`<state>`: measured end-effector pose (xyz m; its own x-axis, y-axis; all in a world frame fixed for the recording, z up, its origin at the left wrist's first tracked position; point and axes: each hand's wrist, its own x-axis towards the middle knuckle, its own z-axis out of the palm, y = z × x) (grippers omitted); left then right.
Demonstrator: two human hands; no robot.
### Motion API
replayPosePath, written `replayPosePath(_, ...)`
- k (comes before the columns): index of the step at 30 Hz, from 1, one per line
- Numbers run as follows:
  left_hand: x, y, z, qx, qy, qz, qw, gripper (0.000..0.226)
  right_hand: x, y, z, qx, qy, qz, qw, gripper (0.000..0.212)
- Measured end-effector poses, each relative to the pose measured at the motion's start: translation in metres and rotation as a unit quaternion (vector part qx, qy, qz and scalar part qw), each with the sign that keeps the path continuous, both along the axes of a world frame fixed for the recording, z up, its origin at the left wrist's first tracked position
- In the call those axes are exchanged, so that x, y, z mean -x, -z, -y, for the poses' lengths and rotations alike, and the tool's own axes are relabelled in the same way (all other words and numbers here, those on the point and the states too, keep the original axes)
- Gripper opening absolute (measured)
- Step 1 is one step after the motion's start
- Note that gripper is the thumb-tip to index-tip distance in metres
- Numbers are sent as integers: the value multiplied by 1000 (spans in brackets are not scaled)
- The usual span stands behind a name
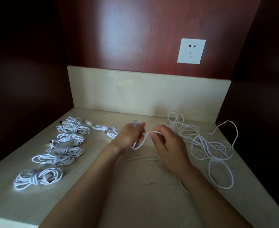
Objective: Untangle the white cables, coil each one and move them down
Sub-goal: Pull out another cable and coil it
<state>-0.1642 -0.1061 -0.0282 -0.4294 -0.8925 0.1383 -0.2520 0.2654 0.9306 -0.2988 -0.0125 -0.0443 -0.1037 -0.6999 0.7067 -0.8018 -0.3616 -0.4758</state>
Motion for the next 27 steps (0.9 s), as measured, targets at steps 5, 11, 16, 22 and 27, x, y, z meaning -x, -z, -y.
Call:
replayPosePath(5,5,-8,-22,-129,119,59,983,41,7,3,1,8,44,48,998,15)
replayPosePath(11,6,-7,-19,-206,264,-5,942,66,8,6,6,-10,66,56,996,16)
replayPosePath(16,5,-9,-24,-51,203,20,978,46,9,8,5,4,55,36,998,23)
replayPosePath(22,14,1,-22,118,4,-80,990,33,6,6,5,-38,105,3,994,14)
replayPosePath(27,16,-10,-26,82,-7,-244,966,34,3,10,7,-64,88,-34,993,11)
